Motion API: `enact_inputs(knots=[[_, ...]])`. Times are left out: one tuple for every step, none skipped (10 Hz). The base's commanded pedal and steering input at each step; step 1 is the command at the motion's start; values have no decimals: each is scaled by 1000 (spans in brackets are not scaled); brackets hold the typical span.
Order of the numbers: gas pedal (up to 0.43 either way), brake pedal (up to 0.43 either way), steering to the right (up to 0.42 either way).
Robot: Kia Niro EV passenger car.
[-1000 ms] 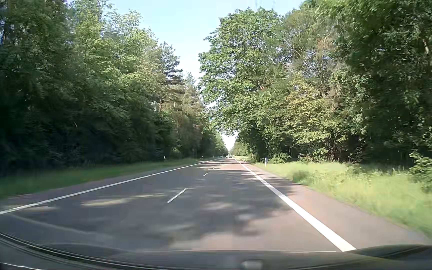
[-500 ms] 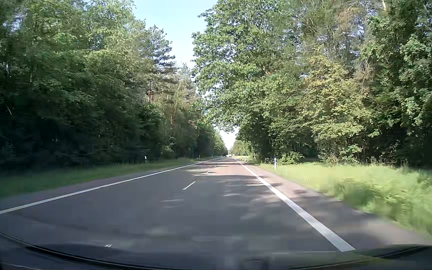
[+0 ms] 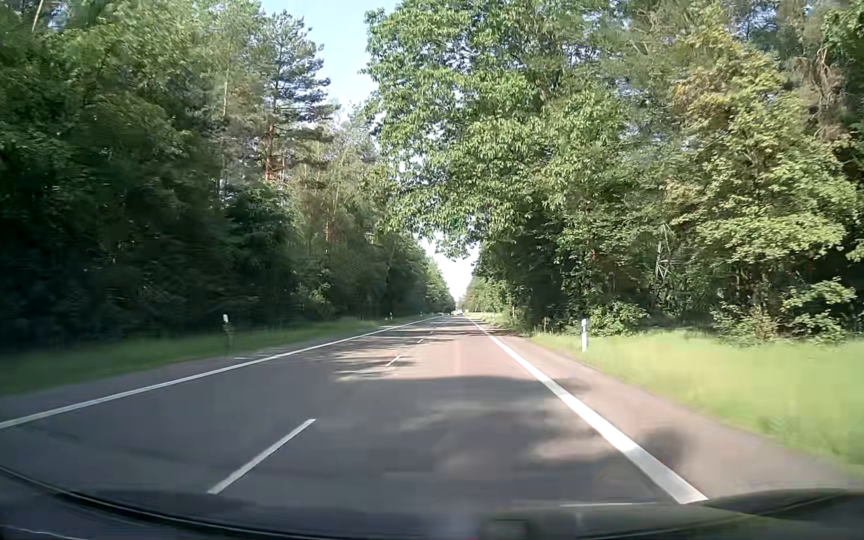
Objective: Follow the waypoints while adhering to traffic rules and regulations
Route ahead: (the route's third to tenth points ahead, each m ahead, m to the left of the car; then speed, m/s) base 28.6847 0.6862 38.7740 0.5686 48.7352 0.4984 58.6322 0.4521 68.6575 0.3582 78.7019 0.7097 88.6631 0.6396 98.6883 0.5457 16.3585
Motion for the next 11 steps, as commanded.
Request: enact_inputs(knots=[[118, 30, 1], [118, 30, 0], [130, 30, 0], [130, 24, 0], [130, 30, 0], [130, 30, 1], [130, 30, 0], [130, 30, 0], [130, 30, 0], [130, 30, 0], [130, 30, 0]])
